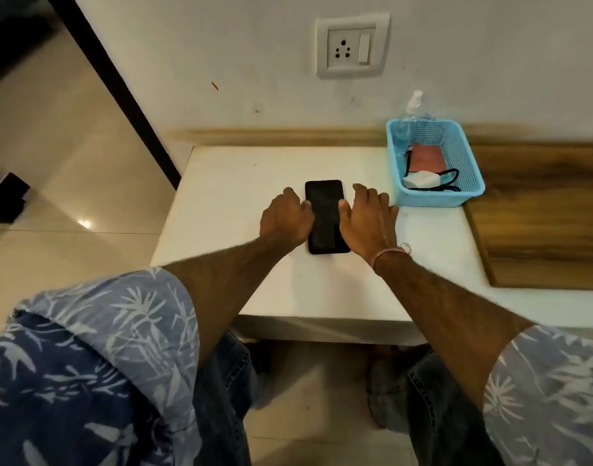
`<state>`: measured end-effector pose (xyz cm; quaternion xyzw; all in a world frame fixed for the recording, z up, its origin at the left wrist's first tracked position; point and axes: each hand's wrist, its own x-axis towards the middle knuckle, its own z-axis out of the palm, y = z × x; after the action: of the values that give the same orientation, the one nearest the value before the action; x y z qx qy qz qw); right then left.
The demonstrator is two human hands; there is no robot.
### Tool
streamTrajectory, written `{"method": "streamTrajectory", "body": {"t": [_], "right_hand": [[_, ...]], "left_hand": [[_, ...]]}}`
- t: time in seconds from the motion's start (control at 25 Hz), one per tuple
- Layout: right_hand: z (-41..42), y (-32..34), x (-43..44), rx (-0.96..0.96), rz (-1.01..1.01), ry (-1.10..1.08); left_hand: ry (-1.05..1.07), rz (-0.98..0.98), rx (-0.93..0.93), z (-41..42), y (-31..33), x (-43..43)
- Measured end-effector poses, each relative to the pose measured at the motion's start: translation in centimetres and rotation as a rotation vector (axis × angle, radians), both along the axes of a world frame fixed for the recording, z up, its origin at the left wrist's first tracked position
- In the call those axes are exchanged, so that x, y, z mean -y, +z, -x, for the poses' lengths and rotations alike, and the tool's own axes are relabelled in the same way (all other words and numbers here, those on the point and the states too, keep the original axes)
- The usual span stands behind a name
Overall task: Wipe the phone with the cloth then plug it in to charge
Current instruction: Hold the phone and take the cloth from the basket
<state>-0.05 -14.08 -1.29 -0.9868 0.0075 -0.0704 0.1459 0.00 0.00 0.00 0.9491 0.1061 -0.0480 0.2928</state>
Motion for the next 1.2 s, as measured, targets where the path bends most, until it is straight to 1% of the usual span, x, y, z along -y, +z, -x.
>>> {"method": "streamTrajectory", "body": {"t": [0.12,0.32,0.4,0.48,0.56,0.6,0.72,0.76,0.96,1.08,1.2], "right_hand": [[-0.8,-0.5,-0.8,-0.021,-0.185,-0.138],[-2.8,-0.7,-1.5,-0.207,-0.591,-0.373],[-3.3,-0.9,-1.3,-0.249,-0.664,-0.402],[-3.3,-1.3,-1.2,-0.254,-0.746,-0.394],[-3.2,-1.6,-1.3,-0.264,-0.913,-0.380],[-3.2,-1.5,-1.4,-0.273,-1.020,-0.392],[-3.2,-0.2,-1.5,-0.324,-1.381,-0.518],[-3.0,0.3,-1.5,-0.339,-1.460,-0.517],[-1.7,3.1,-1.3,-0.311,-1.661,-0.400],[-1.3,4.8,-1.0,-0.279,-1.717,-0.302],[-0.9,6.1,-0.9,-0.274,-1.728,-0.237]], "left_hand": [[0.152,0.063,-0.005,-0.6,-0.7,0.9],[0.335,0.250,-0.020,-1.2,-1.4,1.4],[0.373,0.313,-0.019,-1.5,-1.8,1.0],[0.396,0.372,-0.005,-1.4,-2.4,0.7],[0.411,0.446,0.013,-1.2,-3.1,0.8],[0.433,0.518,0.020,-1.3,-3.3,0.9],[0.528,0.866,0.001,-1.6,-2.6,1.3],[0.538,0.949,-0.003,-1.6,-1.9,1.4],[0.519,1.173,0.053,-1.3,1.0,1.4],[0.492,1.289,0.063,-0.9,2.4,1.4],[0.421,1.333,0.112,-0.5,3.8,1.2]]}}
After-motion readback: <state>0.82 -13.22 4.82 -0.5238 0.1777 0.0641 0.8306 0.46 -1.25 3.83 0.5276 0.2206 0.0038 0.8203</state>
